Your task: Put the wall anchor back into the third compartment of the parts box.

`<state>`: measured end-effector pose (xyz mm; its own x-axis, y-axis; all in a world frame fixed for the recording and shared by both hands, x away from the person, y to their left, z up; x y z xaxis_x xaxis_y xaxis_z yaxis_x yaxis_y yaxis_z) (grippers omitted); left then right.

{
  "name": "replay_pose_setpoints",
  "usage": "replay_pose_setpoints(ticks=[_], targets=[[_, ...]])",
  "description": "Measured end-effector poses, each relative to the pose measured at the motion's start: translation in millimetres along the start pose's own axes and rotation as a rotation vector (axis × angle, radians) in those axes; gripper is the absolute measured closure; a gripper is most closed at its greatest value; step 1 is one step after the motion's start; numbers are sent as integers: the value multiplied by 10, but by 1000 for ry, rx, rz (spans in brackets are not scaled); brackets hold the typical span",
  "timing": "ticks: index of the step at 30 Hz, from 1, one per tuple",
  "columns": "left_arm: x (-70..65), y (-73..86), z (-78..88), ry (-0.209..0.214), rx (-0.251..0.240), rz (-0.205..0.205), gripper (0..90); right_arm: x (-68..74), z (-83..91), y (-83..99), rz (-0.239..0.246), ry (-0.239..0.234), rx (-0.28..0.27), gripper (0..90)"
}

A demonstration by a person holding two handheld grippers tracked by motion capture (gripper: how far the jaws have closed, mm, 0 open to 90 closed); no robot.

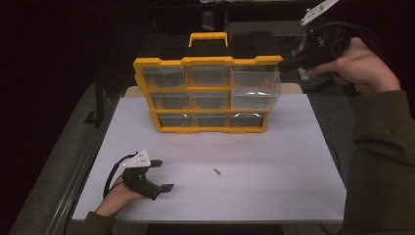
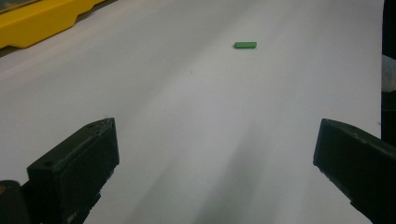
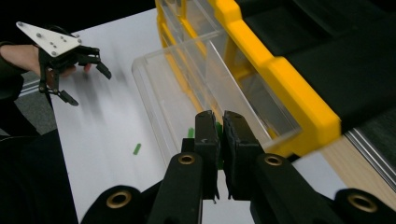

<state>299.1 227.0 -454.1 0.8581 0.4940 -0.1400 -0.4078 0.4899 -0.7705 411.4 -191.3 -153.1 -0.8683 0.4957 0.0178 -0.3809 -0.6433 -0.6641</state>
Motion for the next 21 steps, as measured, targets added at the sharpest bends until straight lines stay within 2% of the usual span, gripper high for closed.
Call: replay_pose_setpoints(ticks=[8, 14, 16, 17, 21], targets=[[-8, 2, 2, -2, -6, 3, 0, 46, -323, -82, 41, -10, 67, 834], [-10, 4, 13, -4, -3, 0, 0, 71, -482, -47, 54, -11, 115, 827], [-8, 4, 10, -4, -2, 2, 0, 58, -492, -40, 50, -3, 113, 765], [-8, 6, 7, -4, -1, 3, 0, 47, -479, -42, 44, 6, 105, 765], [-10, 4, 8, -5, -4, 2, 0, 29, -361, -35, 34, 21, 74, 870]])
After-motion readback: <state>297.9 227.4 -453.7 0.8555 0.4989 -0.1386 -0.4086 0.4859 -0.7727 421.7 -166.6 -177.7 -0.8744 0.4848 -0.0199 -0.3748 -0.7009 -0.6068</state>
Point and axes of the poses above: each handheld gripper's, and its own axes: z roughly backward along the jaws, y roughly out of its underside, x roughly to its left, the point moved 4 cm from there along -z, roughly forward along the jaws, and after that the axes turned 2 degrees about x, right-handed, at the moved point
